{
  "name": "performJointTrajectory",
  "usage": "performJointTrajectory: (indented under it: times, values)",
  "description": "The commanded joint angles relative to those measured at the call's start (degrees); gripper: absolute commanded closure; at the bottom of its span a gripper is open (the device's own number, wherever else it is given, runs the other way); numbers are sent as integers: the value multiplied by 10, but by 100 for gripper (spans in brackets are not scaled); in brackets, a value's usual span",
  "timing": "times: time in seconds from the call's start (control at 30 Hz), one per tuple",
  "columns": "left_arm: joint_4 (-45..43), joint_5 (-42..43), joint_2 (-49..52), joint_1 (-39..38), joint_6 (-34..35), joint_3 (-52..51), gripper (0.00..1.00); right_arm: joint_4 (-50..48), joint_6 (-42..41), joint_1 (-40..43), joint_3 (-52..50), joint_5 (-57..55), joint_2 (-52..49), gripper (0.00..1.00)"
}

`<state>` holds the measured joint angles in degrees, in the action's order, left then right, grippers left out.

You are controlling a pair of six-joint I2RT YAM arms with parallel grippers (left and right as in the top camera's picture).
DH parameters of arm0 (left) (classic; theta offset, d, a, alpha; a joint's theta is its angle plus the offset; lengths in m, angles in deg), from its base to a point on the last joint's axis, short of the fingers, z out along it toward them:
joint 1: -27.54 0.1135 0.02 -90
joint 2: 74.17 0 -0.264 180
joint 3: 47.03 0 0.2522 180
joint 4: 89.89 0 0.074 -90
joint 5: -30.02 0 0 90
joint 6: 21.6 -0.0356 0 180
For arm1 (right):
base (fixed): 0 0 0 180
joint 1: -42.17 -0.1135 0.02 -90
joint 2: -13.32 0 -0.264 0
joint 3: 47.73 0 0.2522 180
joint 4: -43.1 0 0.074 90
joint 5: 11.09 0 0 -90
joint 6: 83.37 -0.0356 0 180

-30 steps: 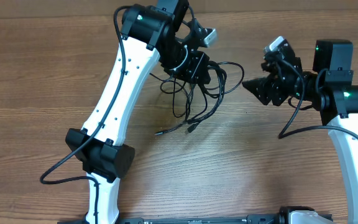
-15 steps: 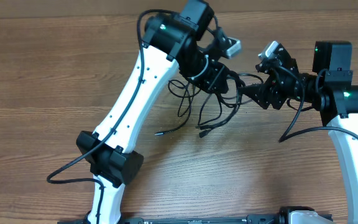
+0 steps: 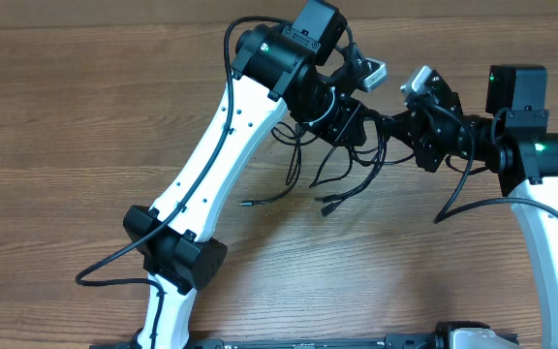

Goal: Untangle cables

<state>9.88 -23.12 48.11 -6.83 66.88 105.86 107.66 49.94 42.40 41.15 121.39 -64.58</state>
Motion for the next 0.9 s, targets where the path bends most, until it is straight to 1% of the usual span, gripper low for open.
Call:
performJointTrajectory:
  times: [0.0,0.23,0.4,0.53,0.7,0.87]
  values:
    - [-4,33,-5,-3,7,9,95,-4,-4,0,9,-4,4,96]
    - [-10,28,-5,-2,10,9,96,2,-4,1,9,-4,4,96]
    - [-8,-48,-5,9,70,9,96,0,-27,3,9,-7,4,96]
    - [-5,-56,-5,25,93,9,96,-4,-58,3,9,-34,4,96]
    - [2,-56,-5,49,95,9,95,-9,-76,3,9,-42,4,96]
    - [15,-78,-5,67,95,9,96,-18,-107,9,9,-43,4,96]
